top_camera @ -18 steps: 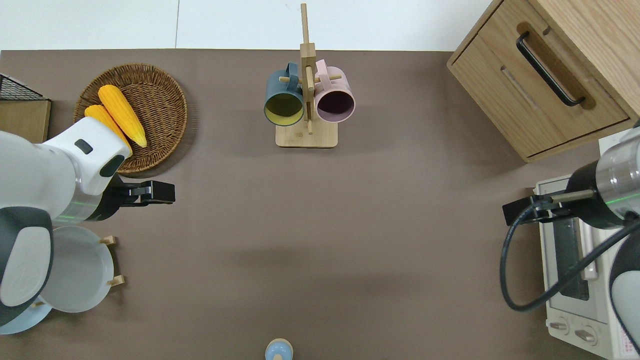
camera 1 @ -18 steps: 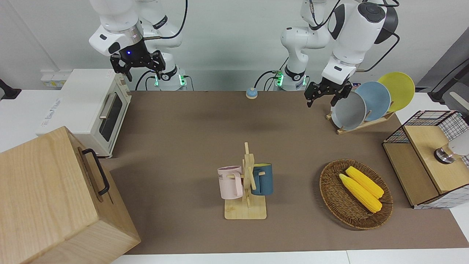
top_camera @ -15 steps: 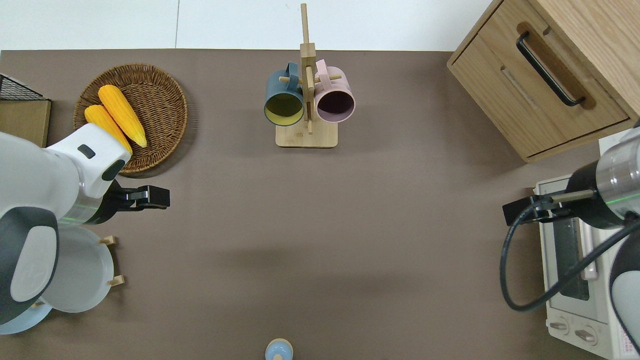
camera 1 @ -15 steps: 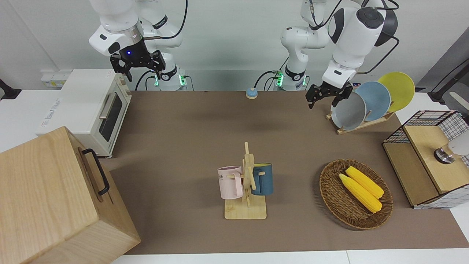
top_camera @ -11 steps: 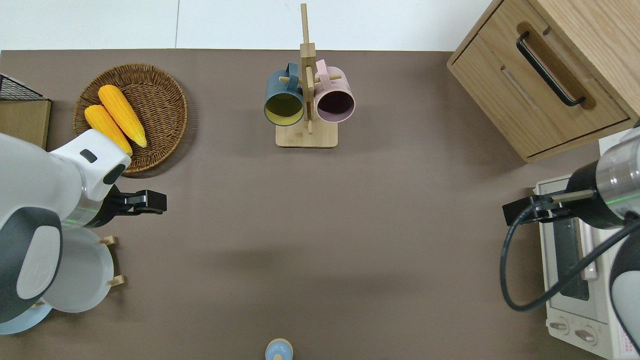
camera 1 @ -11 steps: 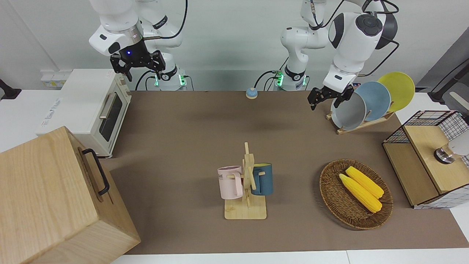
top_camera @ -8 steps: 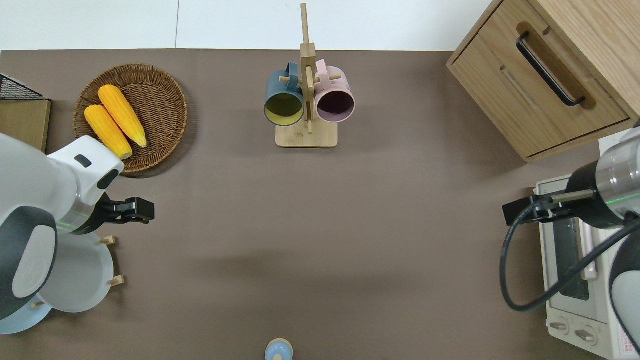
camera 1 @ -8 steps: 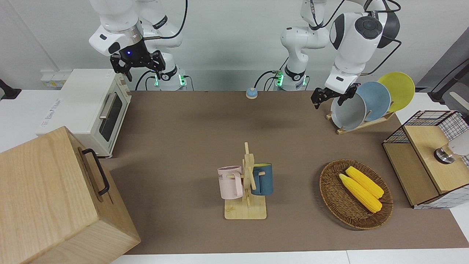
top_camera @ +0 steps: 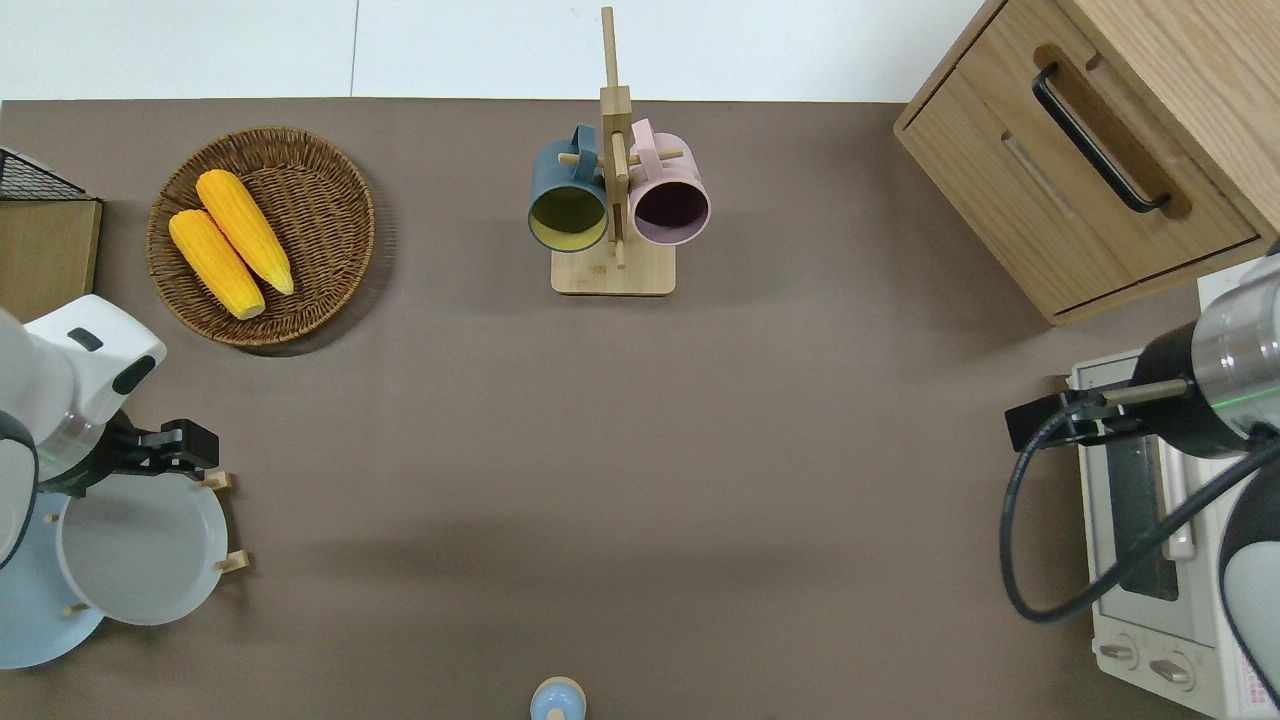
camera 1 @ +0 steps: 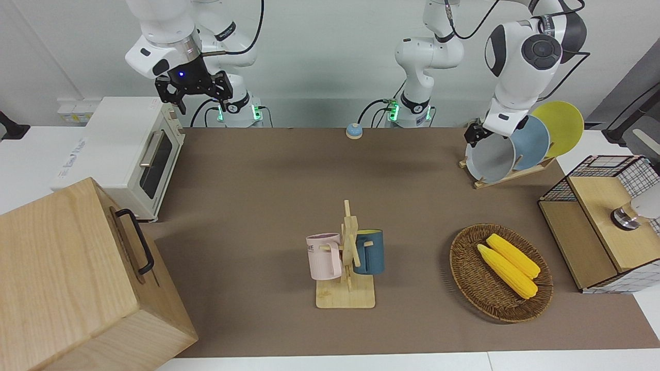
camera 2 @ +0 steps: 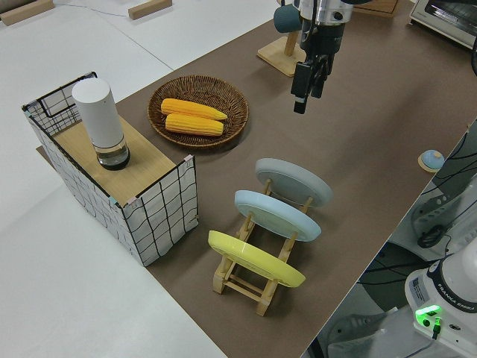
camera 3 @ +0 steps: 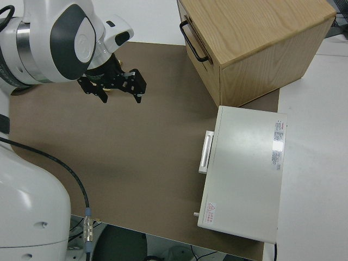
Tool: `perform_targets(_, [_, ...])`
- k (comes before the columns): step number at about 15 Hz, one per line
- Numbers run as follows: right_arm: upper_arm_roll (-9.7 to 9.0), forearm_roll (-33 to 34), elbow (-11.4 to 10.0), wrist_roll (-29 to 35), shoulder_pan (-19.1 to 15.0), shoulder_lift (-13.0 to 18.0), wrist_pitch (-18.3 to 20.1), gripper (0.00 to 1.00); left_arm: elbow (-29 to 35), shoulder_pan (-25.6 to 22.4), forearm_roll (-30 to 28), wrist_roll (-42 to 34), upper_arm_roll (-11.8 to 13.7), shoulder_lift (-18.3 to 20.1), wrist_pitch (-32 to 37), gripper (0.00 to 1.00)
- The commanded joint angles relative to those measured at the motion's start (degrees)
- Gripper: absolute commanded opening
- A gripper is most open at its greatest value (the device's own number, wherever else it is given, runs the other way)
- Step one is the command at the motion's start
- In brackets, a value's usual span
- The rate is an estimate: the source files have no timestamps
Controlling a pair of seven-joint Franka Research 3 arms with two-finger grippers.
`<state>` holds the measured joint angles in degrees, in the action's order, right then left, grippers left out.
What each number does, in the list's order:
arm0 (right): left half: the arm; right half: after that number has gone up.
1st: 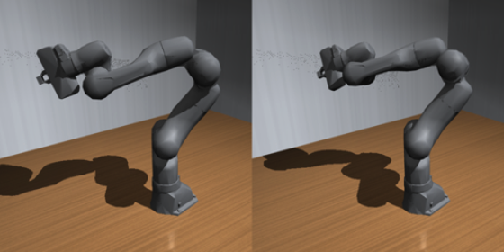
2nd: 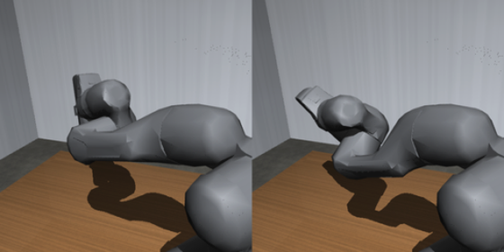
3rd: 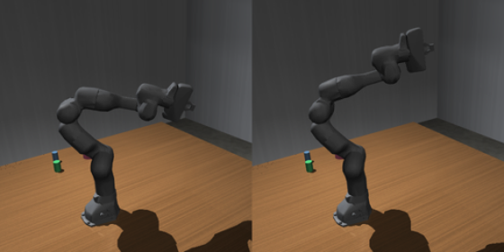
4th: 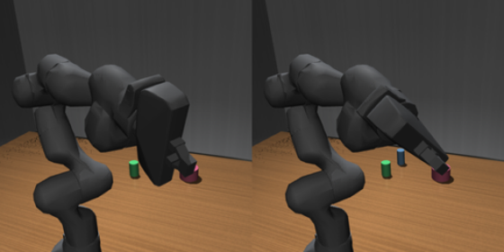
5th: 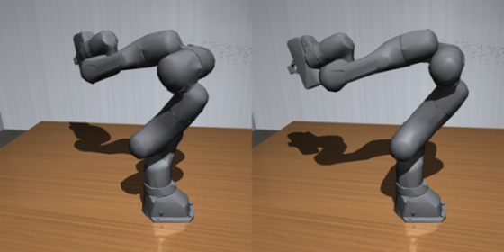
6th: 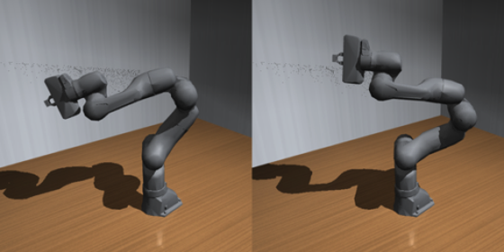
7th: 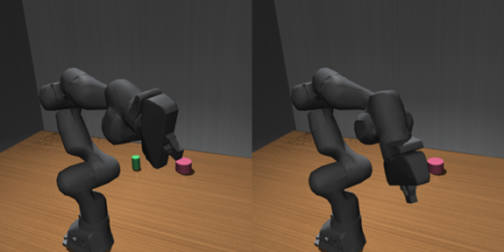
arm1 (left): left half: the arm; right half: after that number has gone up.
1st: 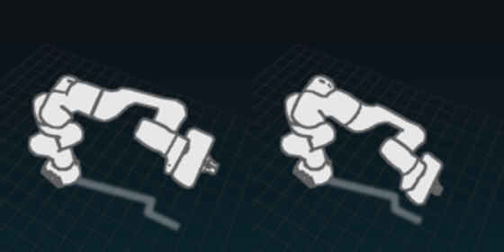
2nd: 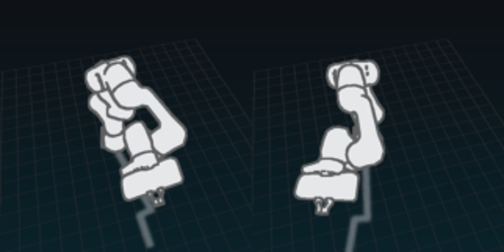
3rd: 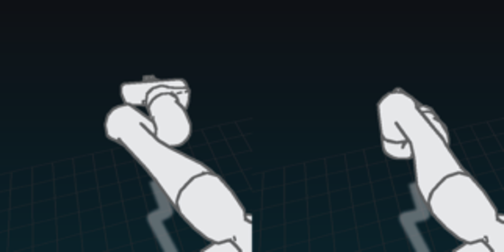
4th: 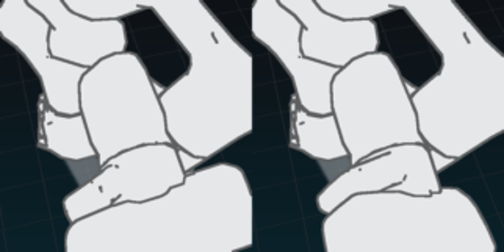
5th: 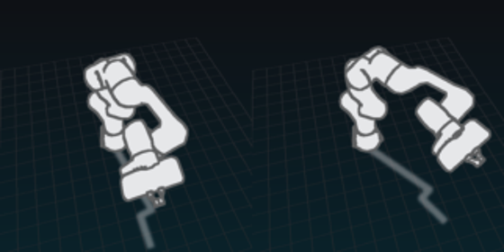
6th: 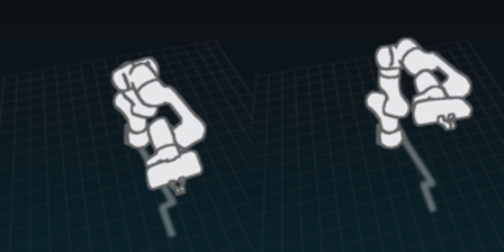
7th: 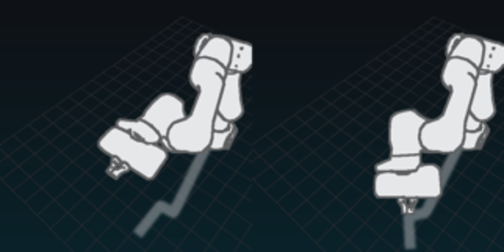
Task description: Pick gray plate from low plate rack and place it on table with left arm
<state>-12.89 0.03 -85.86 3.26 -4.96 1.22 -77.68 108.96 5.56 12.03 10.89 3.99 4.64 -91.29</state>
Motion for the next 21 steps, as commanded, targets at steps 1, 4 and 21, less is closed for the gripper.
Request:
perform_targets(1, [-0.38,-0.2,0.3,-0.2,-0.8,0.3,0.9,0.99,1.0,0.6,4.7,-3.7,1.7,-1.0,2.3,1.0])
perform_targets(4, [-0.38,-0.2,0.3,-0.2,-0.8,0.3,0.9,0.987,2.0,0.6,8.0,-5.8,3.2,-2.3,3.4,1.0])
perform_targets(21, [-0.38,-0.2,0.3,-0.2,-0.8,0.3,0.9,0.987,1.9,0.7,11.8,-6.0,6.9,-9.6,2.3,0.09])
